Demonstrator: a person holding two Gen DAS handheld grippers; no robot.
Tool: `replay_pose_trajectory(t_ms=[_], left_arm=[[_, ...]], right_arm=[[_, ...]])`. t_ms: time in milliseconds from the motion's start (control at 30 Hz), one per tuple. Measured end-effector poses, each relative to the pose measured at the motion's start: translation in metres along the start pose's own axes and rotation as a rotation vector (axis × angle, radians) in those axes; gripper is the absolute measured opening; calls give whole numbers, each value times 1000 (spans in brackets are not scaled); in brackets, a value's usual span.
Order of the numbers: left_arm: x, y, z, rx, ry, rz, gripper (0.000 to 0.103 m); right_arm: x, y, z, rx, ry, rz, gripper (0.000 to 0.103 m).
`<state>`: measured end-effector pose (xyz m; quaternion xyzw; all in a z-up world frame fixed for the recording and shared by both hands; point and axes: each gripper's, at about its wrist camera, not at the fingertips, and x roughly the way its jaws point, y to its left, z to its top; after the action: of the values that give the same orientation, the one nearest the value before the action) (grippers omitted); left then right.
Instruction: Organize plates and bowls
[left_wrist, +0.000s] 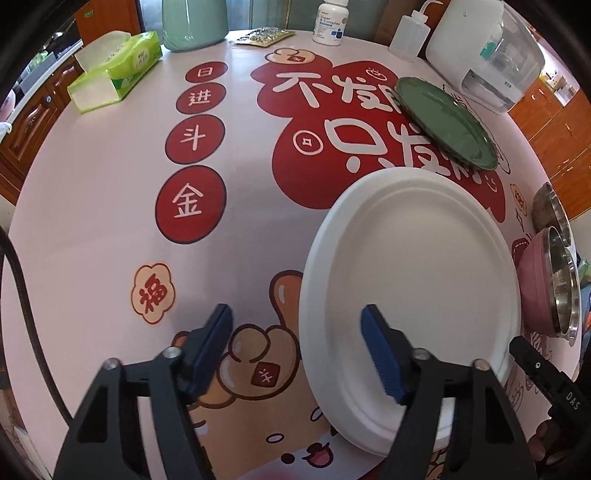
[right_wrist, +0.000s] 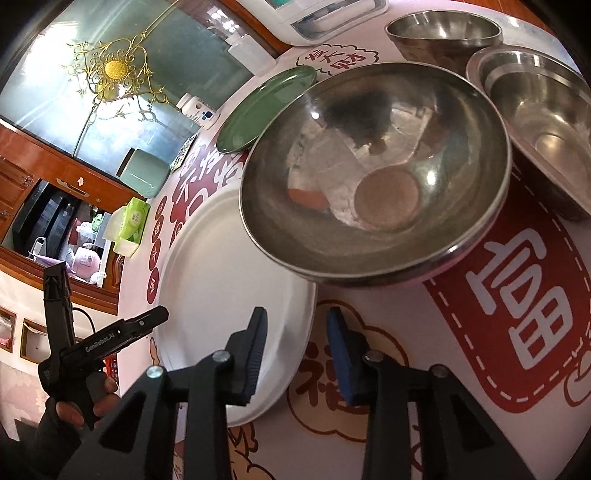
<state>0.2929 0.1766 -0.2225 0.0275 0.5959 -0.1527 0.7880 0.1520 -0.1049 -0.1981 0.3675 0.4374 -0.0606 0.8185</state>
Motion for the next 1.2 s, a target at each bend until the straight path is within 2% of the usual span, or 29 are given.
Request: replay_pose_trajectory(t_ms=[400,467,533,567,833,1200], left_arm=[[4,-9,1,26,1,-32,36],[4,-10,2,28,-1,-33,33],[5,-9,2,25,0,-40,24],[5,-9,2,24,2,-40,22],[2,-6,-1,18,1,-34,20],[-33,2,-20,-11,-53,-11,19]], right_arm=[[3,0,0,8,-10,11,25],[3,0,0,7,-11,7,23],[4,-1,0,10,-9,8,18],[5,-1,0,11,-4,11,17],[6,2,1,-1,10,2,16],[-4,16,-7,-38,23,39,16]])
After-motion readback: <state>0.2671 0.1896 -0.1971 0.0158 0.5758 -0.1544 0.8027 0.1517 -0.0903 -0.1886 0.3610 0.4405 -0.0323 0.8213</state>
